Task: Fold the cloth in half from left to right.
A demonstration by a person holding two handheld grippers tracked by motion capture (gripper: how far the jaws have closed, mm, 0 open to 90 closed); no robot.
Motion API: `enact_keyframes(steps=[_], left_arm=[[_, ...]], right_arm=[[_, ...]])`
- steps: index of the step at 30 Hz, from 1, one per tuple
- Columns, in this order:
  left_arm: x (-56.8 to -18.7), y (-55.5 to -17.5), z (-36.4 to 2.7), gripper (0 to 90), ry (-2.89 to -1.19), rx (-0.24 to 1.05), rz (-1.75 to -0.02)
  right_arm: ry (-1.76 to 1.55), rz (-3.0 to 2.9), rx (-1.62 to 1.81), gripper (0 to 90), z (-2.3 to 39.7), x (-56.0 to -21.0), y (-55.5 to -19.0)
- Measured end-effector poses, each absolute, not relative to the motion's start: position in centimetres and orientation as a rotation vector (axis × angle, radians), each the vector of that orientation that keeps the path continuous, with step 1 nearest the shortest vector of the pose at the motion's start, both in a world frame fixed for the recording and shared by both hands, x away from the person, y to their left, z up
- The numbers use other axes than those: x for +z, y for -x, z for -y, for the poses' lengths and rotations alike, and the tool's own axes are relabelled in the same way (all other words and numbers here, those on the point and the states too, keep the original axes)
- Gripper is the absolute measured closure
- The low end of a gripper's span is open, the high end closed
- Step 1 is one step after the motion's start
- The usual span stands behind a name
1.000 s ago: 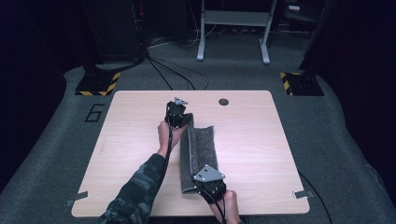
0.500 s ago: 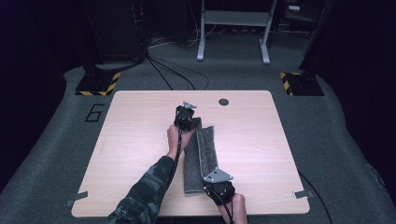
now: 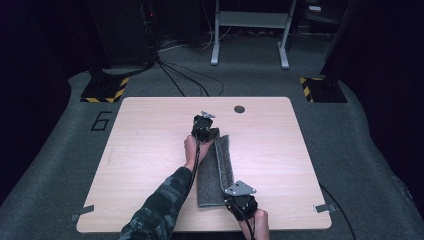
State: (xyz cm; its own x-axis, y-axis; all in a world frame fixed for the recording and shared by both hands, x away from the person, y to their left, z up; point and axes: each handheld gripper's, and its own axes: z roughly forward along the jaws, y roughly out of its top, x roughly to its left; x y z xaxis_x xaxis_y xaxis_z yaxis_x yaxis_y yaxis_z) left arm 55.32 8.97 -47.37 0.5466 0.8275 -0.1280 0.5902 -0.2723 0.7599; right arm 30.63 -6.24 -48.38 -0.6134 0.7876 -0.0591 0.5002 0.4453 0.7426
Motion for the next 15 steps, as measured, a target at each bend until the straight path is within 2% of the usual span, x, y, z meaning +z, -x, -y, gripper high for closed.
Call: enact_keyframes(steps=[7, 8, 9, 11, 12, 13, 15], left_arm=[[-47.8, -55.7, -8.3, 86.4, -1.997, 0.347, -1.137], [-47.9, -55.8, -8.2, 81.9, -2.002, 0.338, -1.138], [-47.9, -55.8, -8.1, 66.3, -2.008, 0.328, -1.137], [-47.9, -55.9, -8.2, 51.7, -2.018, 0.322, -1.133], [-47.8, -55.9, -8.3, 51.7, -2.014, 0.328, -1.14], [-47.7, -55.9, -8.4, 43.7, -2.003, 0.322, -1.142], [-47.5, -55.9, -8.6, 33.5, -2.009, 0.322, -1.148]], right_arm=[[-1.139, -2.286, 0.969, 83.5, 7.0, -48.4, -30.4], [-1.137, -2.286, 0.96, 80.7, 7.1, -48.5, -30.5], [-1.16, -2.299, 0.954, 78.2, 7.4, -48.7, -30.5], [-1.175, -2.3, 0.944, 76.9, 7.6, -48.7, -30.5], [-1.188, -2.3, 0.941, 75.5, 7.7, -48.8, -30.4], [-1.191, -2.307, 0.935, 74.5, 7.8, -48.9, -30.4], [-1.214, -2.307, 0.938, 71.4, 8.0, -48.9, -30.2]])
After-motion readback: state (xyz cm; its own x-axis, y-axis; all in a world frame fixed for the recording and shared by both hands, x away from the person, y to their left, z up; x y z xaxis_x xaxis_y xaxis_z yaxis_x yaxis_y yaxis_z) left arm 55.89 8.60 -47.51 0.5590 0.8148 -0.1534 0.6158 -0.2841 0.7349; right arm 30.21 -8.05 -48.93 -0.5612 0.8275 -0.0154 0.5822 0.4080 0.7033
